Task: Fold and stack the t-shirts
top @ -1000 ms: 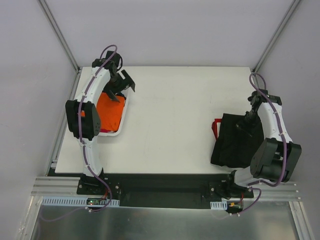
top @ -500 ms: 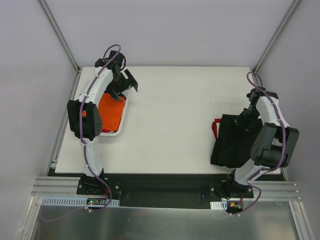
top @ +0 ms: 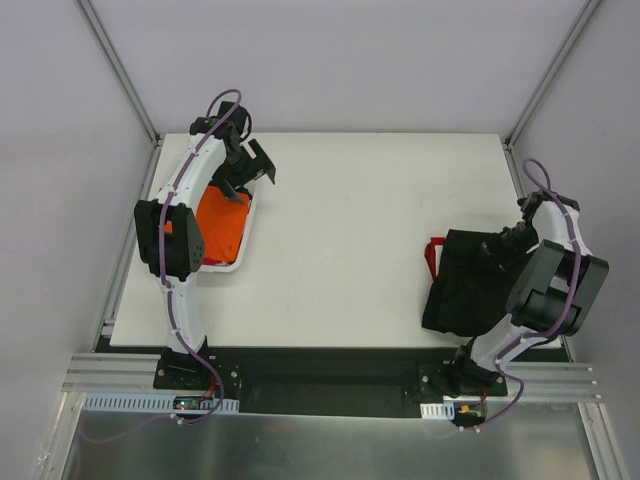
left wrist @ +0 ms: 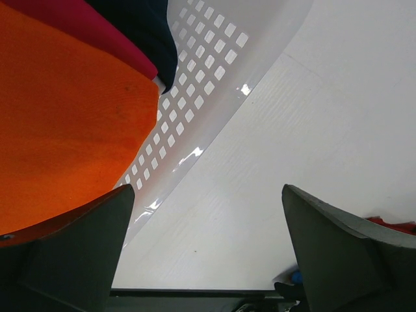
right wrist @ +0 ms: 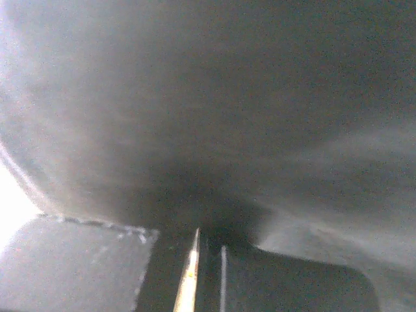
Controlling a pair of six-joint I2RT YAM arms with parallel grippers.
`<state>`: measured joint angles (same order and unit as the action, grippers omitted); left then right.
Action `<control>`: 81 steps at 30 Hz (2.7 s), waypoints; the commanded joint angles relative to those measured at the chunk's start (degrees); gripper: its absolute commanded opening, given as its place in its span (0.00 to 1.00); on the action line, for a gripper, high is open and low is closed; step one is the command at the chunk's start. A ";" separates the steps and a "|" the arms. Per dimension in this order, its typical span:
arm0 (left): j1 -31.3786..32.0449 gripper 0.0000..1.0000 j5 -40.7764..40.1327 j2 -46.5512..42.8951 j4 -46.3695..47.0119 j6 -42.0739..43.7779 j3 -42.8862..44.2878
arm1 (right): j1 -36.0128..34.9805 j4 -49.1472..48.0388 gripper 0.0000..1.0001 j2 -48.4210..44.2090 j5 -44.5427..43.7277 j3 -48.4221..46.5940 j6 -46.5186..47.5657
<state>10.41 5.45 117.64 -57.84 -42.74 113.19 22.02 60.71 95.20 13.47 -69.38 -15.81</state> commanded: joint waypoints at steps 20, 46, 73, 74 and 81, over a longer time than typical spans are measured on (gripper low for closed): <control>0.66 0.99 0.08 -1.19 -1.57 1.61 0.72 | 13.57 5.65 0.01 -0.10 -8.82 -8.22 7.38; 1.71 0.98 1.84 0.22 -1.22 0.47 0.10 | 2.07 -5.25 0.01 -18.02 16.58 3.73 10.45; 3.21 0.98 1.66 1.53 -1.39 0.82 1.51 | -21.92 9.51 0.01 -27.26 -49.58 2.58 1.40; 3.21 0.98 1.75 1.62 -1.48 0.90 2.03 | -23.41 9.52 0.01 -27.35 -50.99 3.11 1.05; 3.47 0.98 0.79 1.89 -3.24 1.61 3.53 | -27.73 3.29 0.01 -29.36 -46.80 12.60 0.43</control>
<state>12.95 6.42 119.04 -58.94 -42.37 114.50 -4.47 66.19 67.96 -33.43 -61.39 -13.76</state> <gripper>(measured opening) 0.982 0.013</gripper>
